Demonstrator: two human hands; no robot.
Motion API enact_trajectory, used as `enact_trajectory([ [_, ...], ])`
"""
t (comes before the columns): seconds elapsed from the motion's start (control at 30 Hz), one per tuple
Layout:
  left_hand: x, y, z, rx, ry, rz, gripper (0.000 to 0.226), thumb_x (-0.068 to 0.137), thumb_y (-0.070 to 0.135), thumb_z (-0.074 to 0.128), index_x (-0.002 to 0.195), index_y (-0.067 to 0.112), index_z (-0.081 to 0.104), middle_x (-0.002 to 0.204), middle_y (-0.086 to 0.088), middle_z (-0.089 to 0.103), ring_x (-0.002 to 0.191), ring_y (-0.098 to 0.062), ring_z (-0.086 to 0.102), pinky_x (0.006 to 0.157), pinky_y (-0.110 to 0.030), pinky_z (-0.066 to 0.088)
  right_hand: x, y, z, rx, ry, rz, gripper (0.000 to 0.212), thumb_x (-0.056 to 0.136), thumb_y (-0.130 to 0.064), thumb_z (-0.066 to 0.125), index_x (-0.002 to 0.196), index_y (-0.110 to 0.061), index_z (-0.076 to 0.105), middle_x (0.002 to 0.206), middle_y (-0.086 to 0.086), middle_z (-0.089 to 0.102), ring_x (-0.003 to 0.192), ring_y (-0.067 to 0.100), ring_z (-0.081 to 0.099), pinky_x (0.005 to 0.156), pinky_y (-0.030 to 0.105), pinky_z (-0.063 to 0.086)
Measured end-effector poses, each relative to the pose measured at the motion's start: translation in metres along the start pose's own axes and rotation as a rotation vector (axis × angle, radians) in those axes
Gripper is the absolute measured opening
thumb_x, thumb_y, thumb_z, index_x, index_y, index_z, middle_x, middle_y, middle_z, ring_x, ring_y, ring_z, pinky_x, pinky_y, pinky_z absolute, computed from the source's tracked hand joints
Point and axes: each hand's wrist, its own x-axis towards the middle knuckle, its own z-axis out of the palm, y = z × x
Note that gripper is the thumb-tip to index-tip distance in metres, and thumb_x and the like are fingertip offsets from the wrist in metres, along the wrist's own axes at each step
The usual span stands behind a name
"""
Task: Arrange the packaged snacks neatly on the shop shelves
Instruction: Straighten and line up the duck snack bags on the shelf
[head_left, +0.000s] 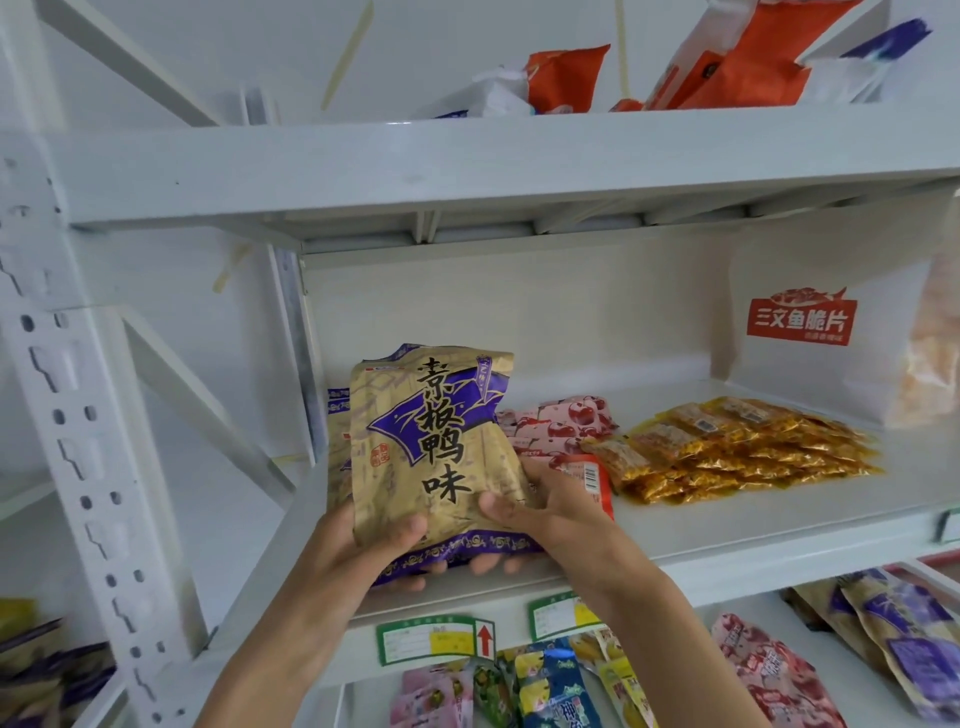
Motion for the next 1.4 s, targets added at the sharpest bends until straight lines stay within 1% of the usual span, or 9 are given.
enact_trajectory([
  [0.2, 0.003, -0.002, -0.003, -0.018, 0.046, 0.023, 0.047, 0.084, 0.02, 0.075, 0.129, 0.016, 0.062, 0.115, -0.005, 0.078, 0.103, -0.028, 0.077, 0.068, -0.039, 0.066, 0.0, -0.007, 0.004, -0.042, -0.053, 0.038, 0.028, 0.098, -0.031, 0.069, 0.117, -0.011, 0.063, 0.091, 0.02, 0.079, 0.072, 0.024, 0.075, 0.057, 0.022, 0.05],
  [0.37, 0.006, -0.006, -0.003, -0.031, 0.08, 0.056, 0.042, 0.087, 0.02, 0.074, 0.128, 0.017, 0.063, 0.115, -0.007, 0.078, 0.099, -0.033, 0.077, 0.068, -0.044, 0.066, 0.005, -0.004, 0.003, -0.097, -0.053, 0.091, 0.027, 0.095, -0.029, 0.075, 0.115, -0.012, 0.067, 0.099, 0.017, 0.08, 0.084, 0.023, 0.074, 0.063, 0.022, 0.05],
  [0.53, 0.007, -0.003, -0.001, -0.031, 0.054, 0.081, 0.046, 0.09, 0.017, 0.073, 0.134, 0.017, 0.06, 0.119, -0.005, 0.077, 0.103, -0.028, 0.077, 0.071, -0.045, 0.066, 0.013, -0.004, 0.005, -0.137, 0.018, 0.171, 0.025, 0.089, -0.017, 0.08, 0.111, -0.009, 0.071, 0.085, 0.004, 0.08, 0.069, 0.01, 0.07, 0.052, 0.015, 0.046],
  [0.7, 0.005, -0.009, -0.002, -0.058, 0.054, 0.102, 0.046, 0.095, 0.009, 0.07, 0.138, 0.016, 0.057, 0.123, -0.005, 0.076, 0.105, -0.024, 0.076, 0.074, -0.041, 0.066, 0.016, 0.0, 0.003, -0.255, -0.035, 0.166, 0.009, 0.088, -0.017, 0.08, 0.095, -0.014, 0.076, 0.088, 0.006, 0.079, 0.069, 0.013, 0.068, 0.051, 0.015, 0.041],
  [0.87, 0.004, -0.01, -0.007, -0.026, 0.063, 0.078, 0.041, 0.093, 0.013, 0.073, 0.132, 0.019, 0.063, 0.122, 0.002, 0.077, 0.114, -0.017, 0.073, 0.096, -0.045, 0.06, 0.015, -0.007, 0.005, -0.356, -0.133, 0.209, 0.01, 0.092, -0.009, 0.072, 0.083, -0.015, 0.074, 0.081, 0.008, 0.074, 0.068, 0.016, 0.063, 0.054, 0.019, 0.04],
  [1.07, 0.006, -0.014, -0.01, -0.12, 0.012, 0.082, 0.046, 0.096, 0.006, 0.07, 0.138, 0.021, 0.056, 0.123, 0.002, 0.075, 0.108, -0.021, 0.076, 0.075, -0.044, 0.066, 0.017, -0.001, 0.005, -0.385, -0.153, 0.176, 0.005, 0.094, -0.024, 0.076, 0.09, -0.022, 0.075, 0.086, 0.007, 0.073, 0.073, 0.016, 0.061, 0.053, 0.018, 0.038],
  [1.17, 0.006, -0.016, -0.014, -0.13, -0.019, 0.129, 0.046, 0.095, 0.008, 0.071, 0.136, 0.021, 0.055, 0.123, -0.001, 0.075, 0.105, -0.023, 0.077, 0.074, -0.047, 0.066, 0.011, 0.005, 0.006, -0.301, -0.041, 0.105, 0.033, 0.088, -0.045, 0.074, 0.113, -0.023, 0.074, 0.104, 0.008, 0.077, 0.081, 0.016, 0.065, 0.056, 0.019, 0.044],
  [1.27, 0.006, -0.02, -0.014, -0.15, -0.034, 0.128, 0.049, 0.092, 0.014, 0.074, 0.135, 0.023, 0.055, 0.121, 0.001, 0.076, 0.103, -0.022, 0.077, 0.071, -0.044, 0.066, 0.009, 0.006, 0.005, -0.209, 0.033, 0.056, 0.047, 0.087, -0.046, 0.069, 0.129, -0.024, 0.069, 0.121, 0.011, 0.075, 0.096, 0.025, 0.07, 0.073, 0.033, 0.055],
  [1.4, 0.004, -0.013, -0.011, -0.145, -0.032, 0.11, 0.053, 0.091, 0.014, 0.076, 0.134, 0.034, 0.053, 0.12, 0.006, 0.075, 0.099, -0.022, 0.078, 0.061, -0.04, 0.065, 0.003, 0.002, 0.014, -0.124, 0.105, 0.025, 0.035, 0.099, -0.03, 0.068, 0.132, -0.021, 0.066, 0.124, 0.012, 0.075, 0.114, 0.036, 0.071, 0.096, 0.046, 0.059],
])
